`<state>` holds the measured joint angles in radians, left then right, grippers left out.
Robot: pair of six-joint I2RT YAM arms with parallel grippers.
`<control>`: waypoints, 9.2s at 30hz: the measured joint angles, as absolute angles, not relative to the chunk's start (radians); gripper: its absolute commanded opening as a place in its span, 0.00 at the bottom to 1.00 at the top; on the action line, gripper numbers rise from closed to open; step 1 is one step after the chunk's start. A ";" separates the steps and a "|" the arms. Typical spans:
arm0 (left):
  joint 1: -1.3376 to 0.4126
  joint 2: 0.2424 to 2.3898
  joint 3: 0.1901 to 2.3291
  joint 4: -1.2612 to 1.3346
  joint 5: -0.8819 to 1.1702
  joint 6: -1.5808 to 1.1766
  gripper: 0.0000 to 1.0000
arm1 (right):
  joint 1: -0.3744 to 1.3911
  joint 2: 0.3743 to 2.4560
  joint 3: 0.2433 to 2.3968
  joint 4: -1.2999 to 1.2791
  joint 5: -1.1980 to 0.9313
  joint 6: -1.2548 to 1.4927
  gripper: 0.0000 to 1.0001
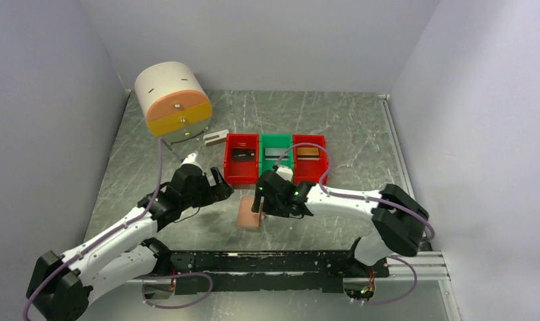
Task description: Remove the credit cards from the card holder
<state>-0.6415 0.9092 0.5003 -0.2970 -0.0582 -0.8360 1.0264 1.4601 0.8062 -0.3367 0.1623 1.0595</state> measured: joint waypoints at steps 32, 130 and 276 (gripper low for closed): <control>-0.641 0.988 0.553 -0.289 0.031 -0.696 0.84 | 0.936 1.414 0.675 -0.224 0.100 1.070 0.29; -0.718 1.262 0.663 -0.227 0.125 -0.730 0.72 | 0.756 1.366 0.554 -0.189 0.015 0.970 0.04; -0.828 1.345 0.629 -0.278 -0.004 -0.811 0.24 | 0.855 1.663 0.631 0.256 -0.305 1.046 0.22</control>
